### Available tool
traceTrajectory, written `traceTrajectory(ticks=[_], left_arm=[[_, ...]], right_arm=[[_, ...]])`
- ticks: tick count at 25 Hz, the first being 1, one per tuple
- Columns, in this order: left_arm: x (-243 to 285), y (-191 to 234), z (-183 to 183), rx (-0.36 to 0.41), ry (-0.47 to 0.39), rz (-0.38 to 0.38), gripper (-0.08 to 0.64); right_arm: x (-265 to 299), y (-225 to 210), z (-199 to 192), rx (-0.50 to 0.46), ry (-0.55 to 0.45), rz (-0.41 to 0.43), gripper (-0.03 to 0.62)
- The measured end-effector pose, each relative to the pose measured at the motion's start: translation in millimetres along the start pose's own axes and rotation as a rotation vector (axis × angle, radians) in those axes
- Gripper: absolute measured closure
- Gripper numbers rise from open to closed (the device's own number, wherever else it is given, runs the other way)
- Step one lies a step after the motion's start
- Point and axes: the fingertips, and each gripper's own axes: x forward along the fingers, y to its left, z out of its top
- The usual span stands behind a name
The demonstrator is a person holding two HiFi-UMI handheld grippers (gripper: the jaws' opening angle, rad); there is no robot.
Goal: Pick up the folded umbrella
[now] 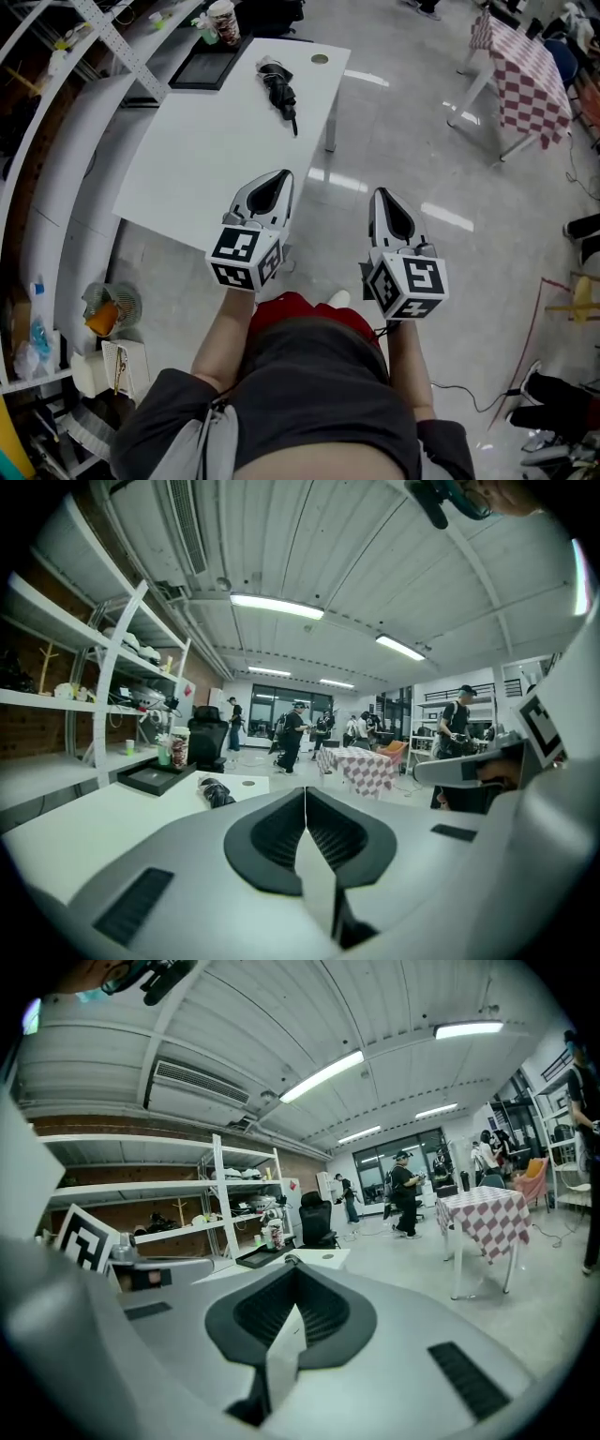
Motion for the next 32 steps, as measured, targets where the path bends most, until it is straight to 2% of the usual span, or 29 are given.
traceTrajectory(ticks=[8,11,18,23,32], left_arm=[[19,-9,7,-0.005,-0.008,0.121,0.545],[24,-9,10,0.016,-0.004,0.167,0.545],[36,-1,16,0.007,-0.008,0.244,0.543],[46,12,18,-0.004,-0.004,0.295,0.543],[79,33,23,-0.029,-0.004,0.322,0.541]], right_arm=[[5,-37,9,-0.020,0.005,0.065,0.574],[6,-46,9,-0.012,0.010,0.081,0.574],[15,-57,8,-0.014,0.028,0.130,0.574],[21,-71,8,-0.006,0.035,0.130,0.574],[51,-84,15,-0.028,0.040,0.144,0.574]])
